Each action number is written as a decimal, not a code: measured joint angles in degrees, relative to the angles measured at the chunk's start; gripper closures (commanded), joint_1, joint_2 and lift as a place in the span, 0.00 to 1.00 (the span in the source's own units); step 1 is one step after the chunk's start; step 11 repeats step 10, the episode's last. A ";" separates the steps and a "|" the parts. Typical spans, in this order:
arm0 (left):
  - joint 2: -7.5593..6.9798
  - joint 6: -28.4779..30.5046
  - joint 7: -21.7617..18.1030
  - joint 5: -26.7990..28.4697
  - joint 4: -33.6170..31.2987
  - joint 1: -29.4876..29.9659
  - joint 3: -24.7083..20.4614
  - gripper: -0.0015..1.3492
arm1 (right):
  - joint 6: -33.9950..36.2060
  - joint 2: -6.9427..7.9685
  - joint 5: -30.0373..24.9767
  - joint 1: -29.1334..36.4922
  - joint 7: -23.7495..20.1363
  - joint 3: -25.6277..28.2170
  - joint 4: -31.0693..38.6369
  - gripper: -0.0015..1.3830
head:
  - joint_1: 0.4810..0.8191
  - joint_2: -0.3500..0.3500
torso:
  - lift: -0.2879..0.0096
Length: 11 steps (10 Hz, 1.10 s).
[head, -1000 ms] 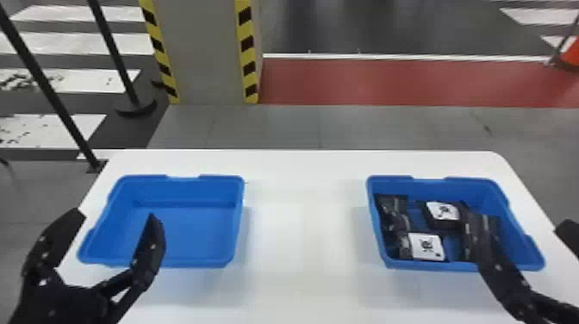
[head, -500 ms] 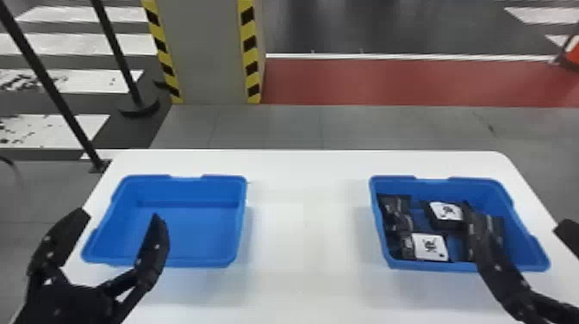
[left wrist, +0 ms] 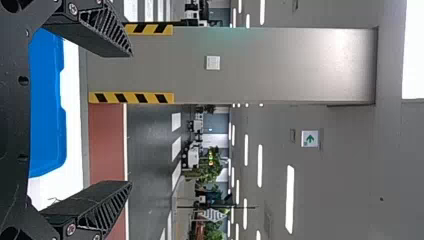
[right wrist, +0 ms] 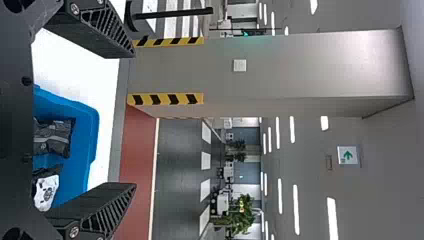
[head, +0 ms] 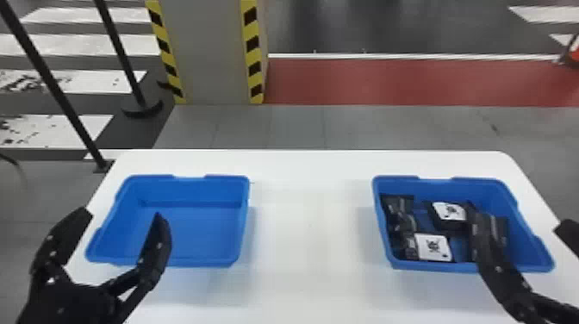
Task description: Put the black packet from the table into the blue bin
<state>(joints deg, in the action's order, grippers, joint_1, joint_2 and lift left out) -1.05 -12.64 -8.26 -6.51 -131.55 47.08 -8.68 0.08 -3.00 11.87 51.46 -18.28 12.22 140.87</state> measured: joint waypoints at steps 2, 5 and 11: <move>0.00 -0.03 0.00 -0.04 0.00 0.10 0.00 0.09 | -0.23 -0.02 0.13 0.01 -0.17 0.03 -0.04 0.07 | 0.63 0.56 | 0.60; 0.00 -0.16 0.00 -0.11 0.00 0.18 -0.10 0.09 | -0.48 0.16 -0.10 0.32 0.01 0.13 0.18 0.07 | 0.63 0.56 | 0.60; 0.00 -0.18 0.00 -0.21 0.00 0.31 -0.10 0.09 | -3.62 0.52 -0.17 1.62 1.06 0.50 0.23 0.08 | 0.63 0.54 | 0.60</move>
